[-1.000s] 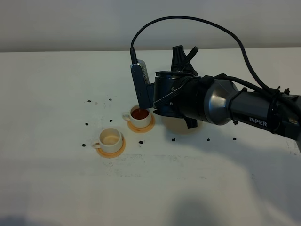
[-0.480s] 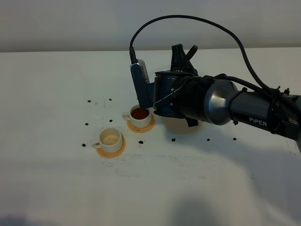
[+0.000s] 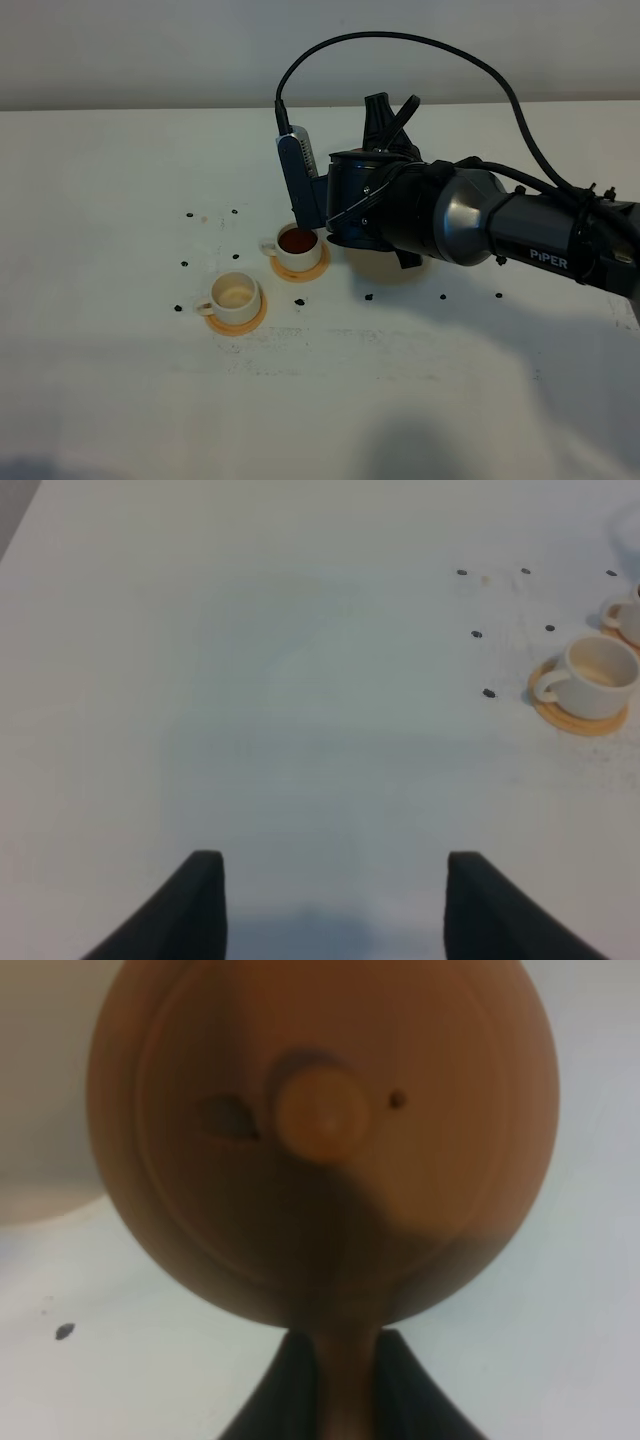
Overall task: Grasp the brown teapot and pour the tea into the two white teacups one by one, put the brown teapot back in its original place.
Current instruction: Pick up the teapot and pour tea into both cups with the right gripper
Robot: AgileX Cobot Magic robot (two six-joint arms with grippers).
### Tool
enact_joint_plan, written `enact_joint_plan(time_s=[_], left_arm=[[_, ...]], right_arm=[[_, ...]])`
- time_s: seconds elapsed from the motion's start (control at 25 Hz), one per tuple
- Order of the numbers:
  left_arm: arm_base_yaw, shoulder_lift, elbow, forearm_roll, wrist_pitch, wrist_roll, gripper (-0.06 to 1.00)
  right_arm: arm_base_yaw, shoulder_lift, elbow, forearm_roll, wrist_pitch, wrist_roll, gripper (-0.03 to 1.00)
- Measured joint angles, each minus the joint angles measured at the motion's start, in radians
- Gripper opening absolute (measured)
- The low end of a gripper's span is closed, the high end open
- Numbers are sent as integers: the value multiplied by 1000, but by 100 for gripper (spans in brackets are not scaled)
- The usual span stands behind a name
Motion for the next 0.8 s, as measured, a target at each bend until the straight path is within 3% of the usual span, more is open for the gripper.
enact_joint_plan(time_s=[0.52,0.8], left_arm=[[0,0,0,0,0,0,50],[0,0,0,0,0,0,50]], right_arm=[[0,0,0,8,0,0,9],[4,0,0,144,-28,2,9]])
